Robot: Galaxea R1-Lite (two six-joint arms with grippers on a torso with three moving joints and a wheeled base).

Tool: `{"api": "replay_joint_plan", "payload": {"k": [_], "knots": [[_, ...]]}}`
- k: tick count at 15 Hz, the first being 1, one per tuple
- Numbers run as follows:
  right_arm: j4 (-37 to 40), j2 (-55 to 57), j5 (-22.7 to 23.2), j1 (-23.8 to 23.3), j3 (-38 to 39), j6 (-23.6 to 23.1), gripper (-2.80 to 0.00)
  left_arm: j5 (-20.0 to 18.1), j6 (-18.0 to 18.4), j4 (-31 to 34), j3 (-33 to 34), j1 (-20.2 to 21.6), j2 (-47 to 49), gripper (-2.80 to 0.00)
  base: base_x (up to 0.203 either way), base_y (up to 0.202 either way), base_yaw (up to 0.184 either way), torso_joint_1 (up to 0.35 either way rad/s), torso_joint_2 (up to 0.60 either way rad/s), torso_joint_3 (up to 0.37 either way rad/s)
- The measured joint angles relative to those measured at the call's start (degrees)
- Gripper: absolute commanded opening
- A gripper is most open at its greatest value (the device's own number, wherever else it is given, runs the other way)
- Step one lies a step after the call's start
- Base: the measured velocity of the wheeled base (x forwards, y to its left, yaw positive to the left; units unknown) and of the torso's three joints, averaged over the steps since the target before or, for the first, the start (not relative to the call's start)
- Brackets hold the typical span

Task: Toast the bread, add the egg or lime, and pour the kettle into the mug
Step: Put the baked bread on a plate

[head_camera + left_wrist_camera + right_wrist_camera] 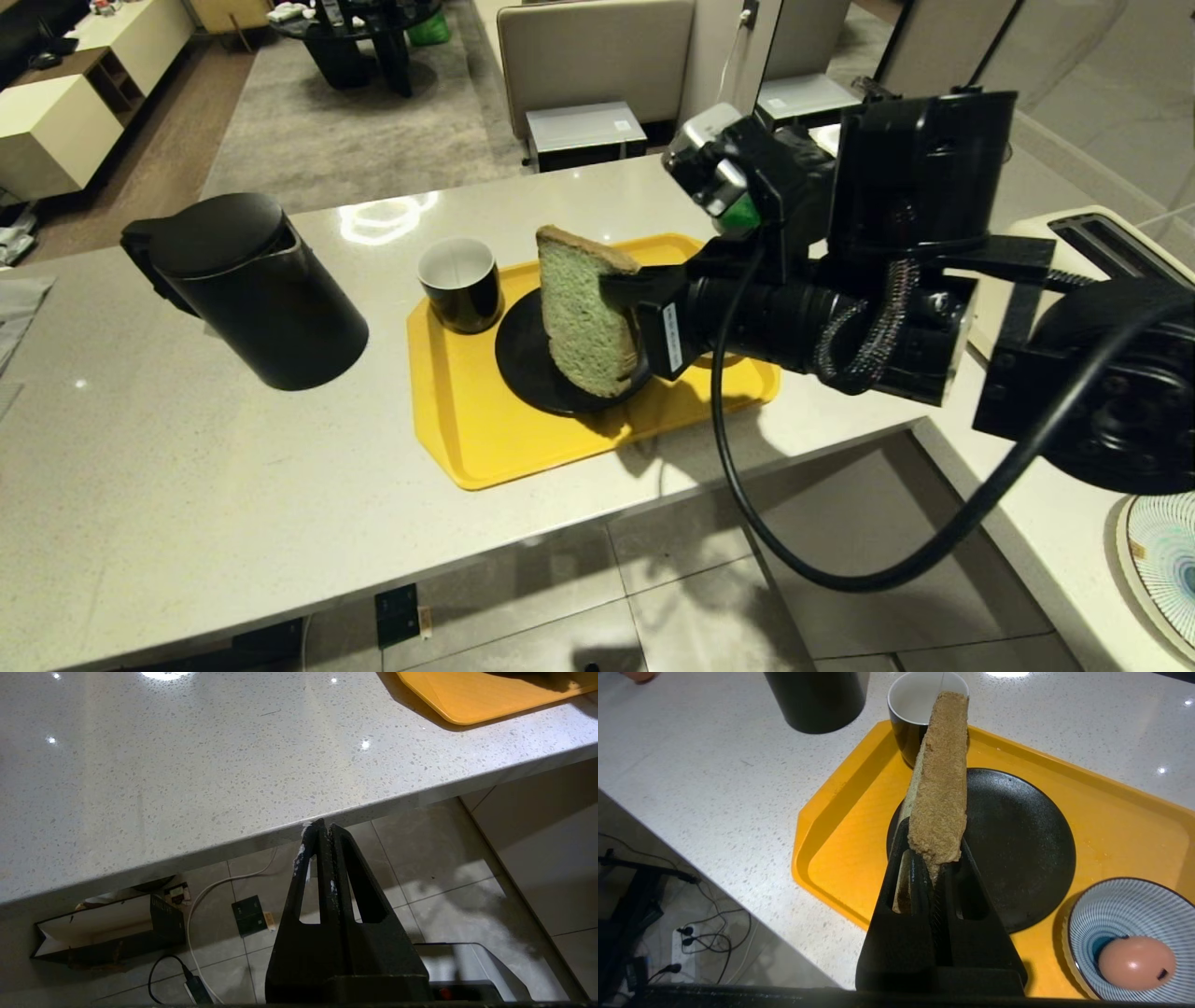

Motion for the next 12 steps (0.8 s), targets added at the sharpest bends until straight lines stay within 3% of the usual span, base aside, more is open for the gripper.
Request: {"api": "replay_joint_plan", "payload": {"k": [12], "knots": [[-6.7, 13.0, -0.1, 0.6, -3.9, 0.1, -2.80, 0.0, 0.0, 0.0, 0.0, 0.0, 0.0, -2.80, 0.000, 0.000, 0.000, 0.000, 0.00, 0.000]]}}
